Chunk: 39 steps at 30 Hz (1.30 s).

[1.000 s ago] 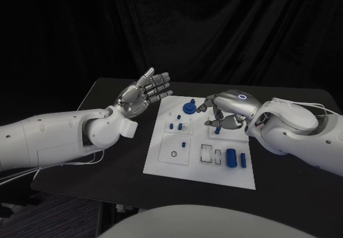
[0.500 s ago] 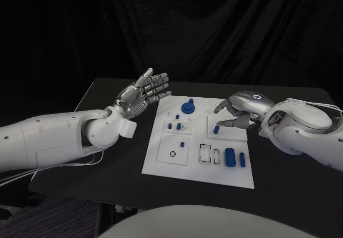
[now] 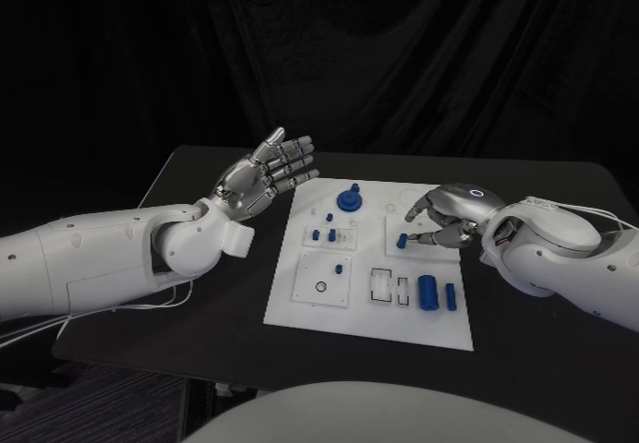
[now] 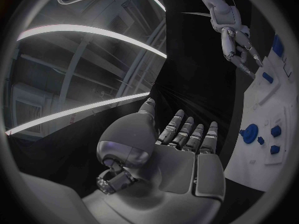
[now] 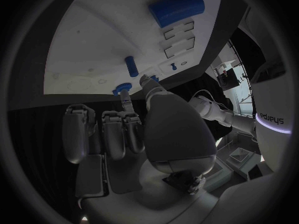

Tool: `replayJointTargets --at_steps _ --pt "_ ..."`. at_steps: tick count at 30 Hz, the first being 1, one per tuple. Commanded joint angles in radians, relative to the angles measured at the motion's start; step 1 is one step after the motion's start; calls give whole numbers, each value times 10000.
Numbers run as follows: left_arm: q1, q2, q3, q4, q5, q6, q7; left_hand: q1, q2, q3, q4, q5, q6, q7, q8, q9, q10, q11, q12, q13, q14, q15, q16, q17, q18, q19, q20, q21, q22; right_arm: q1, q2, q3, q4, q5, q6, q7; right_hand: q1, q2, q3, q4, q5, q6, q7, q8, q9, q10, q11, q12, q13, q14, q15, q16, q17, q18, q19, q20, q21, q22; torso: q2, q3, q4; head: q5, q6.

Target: Assemble the parts on the task board

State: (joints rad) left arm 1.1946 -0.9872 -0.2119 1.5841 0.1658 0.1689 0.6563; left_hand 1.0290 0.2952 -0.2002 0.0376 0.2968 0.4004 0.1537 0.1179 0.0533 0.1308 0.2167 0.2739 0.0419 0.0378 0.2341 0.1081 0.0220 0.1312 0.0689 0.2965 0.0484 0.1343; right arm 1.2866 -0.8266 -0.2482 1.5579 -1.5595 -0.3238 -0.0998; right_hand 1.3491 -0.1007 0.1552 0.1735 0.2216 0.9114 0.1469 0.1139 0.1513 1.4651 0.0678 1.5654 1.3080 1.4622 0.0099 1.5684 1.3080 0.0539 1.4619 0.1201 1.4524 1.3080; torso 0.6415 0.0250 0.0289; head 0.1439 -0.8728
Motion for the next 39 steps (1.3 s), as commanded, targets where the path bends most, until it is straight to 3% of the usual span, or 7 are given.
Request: replayJointTargets --at_steps 1,15,26,37,39 --pt "-20 19 8 -2 18 188 46 129 -7 67 -6 30 64 827 37 17 14 7 48 9 16 63 46 11 -110 54 -21 25 -6 -69 76 7 -140 15 -234 -175 15 94 68 6 94 43 2 -45 -10 1057 31 54 2628 1086 30 24 2628 -188 200 15 35 2132 -11 0 -10 28 2" --pt "-23 18 8 4 18 170 1 175 -15 158 13 125 70 838 60 18 21 26 87 12 31 73 101 21 -126 14 -26 0 -63 -376 401 7 -609 105 -175 195 104 163 150 -83 164 86 -13 -44 -9 1057 18 54 2628 1086 13 24 2628 -130 55 3 -148 2063 -26 -23 10 3 2" --pt "-25 -26 8 16 18 181 -48 209 -24 209 12 203 88 847 82 22 32 38 120 15 59 88 165 32 -134 13 -24 0 -54 -568 629 7 -876 125 -133 381 188 198 212 -179 74 131 -12 -46 -9 1057 26 54 2628 1086 14 24 2628 -103 -18 2 -247 2031 -8 -15 -4 19 2" --pt "-31 4 8 -16 18 191 -147 272 -28 279 -17 329 101 852 108 24 44 44 155 17 79 96 212 38 -142 9 -24 -2 -60 -612 809 8 -1035 127 -85 526 453 294 504 -492 705 494 -63 73 53 1057 10 54 2628 1086 -4 24 2628 -90 -47 -10 -310 2023 6 -4 -4 -3 2" --pt "-33 7 8 -11 18 91 -162 338 -33 352 -64 529 104 855 129 25 50 50 184 19 84 92 238 39 -141 9 -27 -2 -63 -617 812 8 -1036 127 -103 533 486 317 553 -554 723 748 -102 201 129 1057 -8 54 2628 1086 -18 24 2628 -97 -22 -23 -284 2036 -3 -4 -3 -3 2"
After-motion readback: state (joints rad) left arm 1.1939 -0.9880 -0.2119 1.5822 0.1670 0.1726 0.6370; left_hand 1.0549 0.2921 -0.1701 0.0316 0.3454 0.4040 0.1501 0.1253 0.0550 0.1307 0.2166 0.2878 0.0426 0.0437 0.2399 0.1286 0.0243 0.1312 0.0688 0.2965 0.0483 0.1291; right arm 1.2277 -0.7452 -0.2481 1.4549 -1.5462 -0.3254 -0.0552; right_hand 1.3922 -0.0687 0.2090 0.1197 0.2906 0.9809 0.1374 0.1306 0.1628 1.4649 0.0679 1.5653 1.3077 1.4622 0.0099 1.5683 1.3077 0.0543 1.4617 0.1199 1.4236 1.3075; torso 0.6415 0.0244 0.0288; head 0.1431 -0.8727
